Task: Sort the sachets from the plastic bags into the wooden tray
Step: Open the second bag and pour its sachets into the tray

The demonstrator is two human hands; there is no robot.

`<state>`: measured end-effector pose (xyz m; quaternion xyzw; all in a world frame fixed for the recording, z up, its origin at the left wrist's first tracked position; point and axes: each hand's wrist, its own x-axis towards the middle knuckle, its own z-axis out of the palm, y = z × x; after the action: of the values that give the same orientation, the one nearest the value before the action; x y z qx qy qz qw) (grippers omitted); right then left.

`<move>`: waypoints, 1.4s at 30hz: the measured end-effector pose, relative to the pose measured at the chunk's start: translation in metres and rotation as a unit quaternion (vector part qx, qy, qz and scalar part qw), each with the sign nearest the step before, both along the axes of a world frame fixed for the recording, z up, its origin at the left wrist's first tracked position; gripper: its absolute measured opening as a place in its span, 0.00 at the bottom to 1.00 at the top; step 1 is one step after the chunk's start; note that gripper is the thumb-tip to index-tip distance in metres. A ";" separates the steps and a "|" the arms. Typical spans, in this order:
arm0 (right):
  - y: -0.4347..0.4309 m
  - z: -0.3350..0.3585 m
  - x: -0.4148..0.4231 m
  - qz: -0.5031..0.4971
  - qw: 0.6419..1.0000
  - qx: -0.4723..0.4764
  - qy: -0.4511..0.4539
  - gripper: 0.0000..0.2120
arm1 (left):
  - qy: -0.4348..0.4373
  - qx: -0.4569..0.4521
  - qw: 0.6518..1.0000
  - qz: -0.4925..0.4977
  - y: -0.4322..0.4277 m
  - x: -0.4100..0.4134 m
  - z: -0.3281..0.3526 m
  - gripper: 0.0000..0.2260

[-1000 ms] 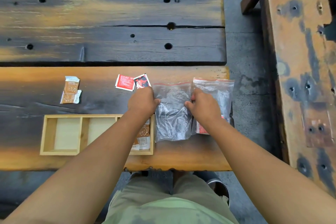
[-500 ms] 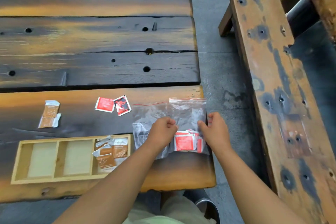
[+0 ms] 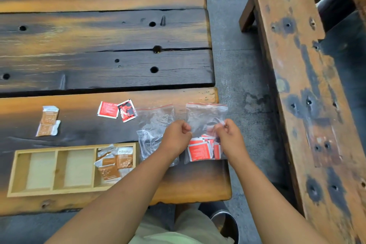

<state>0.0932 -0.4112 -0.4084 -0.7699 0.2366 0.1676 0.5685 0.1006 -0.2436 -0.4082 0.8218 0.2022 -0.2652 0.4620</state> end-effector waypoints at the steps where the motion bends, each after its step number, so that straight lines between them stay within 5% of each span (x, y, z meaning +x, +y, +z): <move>1: 0.001 0.004 -0.001 -0.009 1.000 0.017 -0.005 0.10 | 0.007 -0.012 1.000 0.016 -0.001 -0.001 0.001 0.04; 9: 0.006 0.054 0.001 -0.051 0.986 0.148 -0.049 0.04 | 0.026 -0.204 0.965 0.162 0.003 -0.002 0.036 0.15; 14: 0.025 0.081 0.003 -0.040 0.979 0.192 -0.061 0.07 | -0.090 -0.210 0.966 0.125 0.032 -0.012 0.064 0.06; 22: 0.124 0.105 -0.019 -0.041 0.945 0.321 -0.037 0.06 | -0.217 -0.230 0.932 0.178 0.109 -0.046 0.093 0.06; 32: 0.242 0.126 -0.079 -0.030 0.942 0.333 -0.017 0.03 | -0.213 -0.268 0.928 0.145 0.237 -0.104 0.118 0.10; 37: 0.283 0.141 -0.089 -0.037 0.948 0.314 -0.026 0.14 | -0.178 -0.281 0.937 0.103 0.306 -0.125 0.122 0.11; 42: 0.316 0.162 -0.088 0.047 0.981 0.160 -0.096 0.10 | -0.140 -0.255 0.956 0.041 0.365 -0.141 0.118 0.09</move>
<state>0.0051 -0.0953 -0.2468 -0.6914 0.1145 0.1552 0.6962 -0.0402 0.1213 -0.2905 0.6962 0.0950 -0.1709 0.6907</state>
